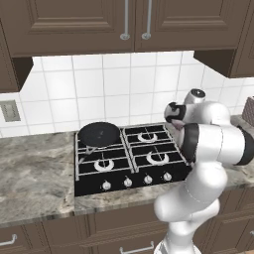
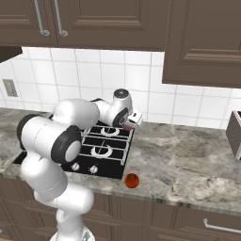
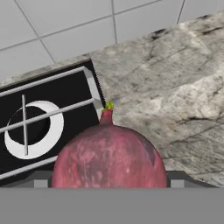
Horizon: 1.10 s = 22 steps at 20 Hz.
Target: Place the pan on the rear left burner on the stove. Then place the tomato and the onion in the pan and turn on the rear left burner.
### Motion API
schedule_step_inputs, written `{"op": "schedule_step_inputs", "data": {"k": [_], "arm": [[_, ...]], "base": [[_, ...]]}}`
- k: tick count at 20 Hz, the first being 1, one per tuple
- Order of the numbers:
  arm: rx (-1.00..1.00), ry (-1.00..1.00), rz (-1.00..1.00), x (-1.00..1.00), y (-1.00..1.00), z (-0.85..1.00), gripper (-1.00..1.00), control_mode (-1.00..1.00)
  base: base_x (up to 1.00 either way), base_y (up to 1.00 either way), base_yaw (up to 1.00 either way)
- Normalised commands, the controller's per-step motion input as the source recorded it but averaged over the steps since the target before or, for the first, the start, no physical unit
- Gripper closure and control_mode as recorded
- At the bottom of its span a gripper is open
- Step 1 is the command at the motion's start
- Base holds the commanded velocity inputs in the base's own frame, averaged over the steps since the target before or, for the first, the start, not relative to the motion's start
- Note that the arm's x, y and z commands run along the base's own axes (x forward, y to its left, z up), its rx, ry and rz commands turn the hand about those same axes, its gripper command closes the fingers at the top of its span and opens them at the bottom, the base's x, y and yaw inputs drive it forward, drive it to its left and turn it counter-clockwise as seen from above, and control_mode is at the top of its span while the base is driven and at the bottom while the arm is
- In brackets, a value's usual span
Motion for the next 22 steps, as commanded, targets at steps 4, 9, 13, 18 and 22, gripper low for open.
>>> {"op": "schedule_step_inputs", "data": {"k": [4,9,13,18,22], "arm": [[0.01,0.00,0.00,0.00,0.59,0.31,1.00,-1.00],[0.02,0.00,0.00,0.00,0.59,0.22,1.00,-1.00],[0.04,0.01,0.00,0.00,0.60,0.09,1.00,-1.00],[0.04,0.02,0.00,0.00,0.64,0.01,1.00,-1.00],[0.02,0.00,0.00,0.00,0.59,0.00,1.00,-1.00]], "base": [[0.00,0.00,0.00],[0.00,0.00,0.00],[0.00,0.00,0.00],[0.00,0.00,0.00],[0.00,0.00,0.00]]}}
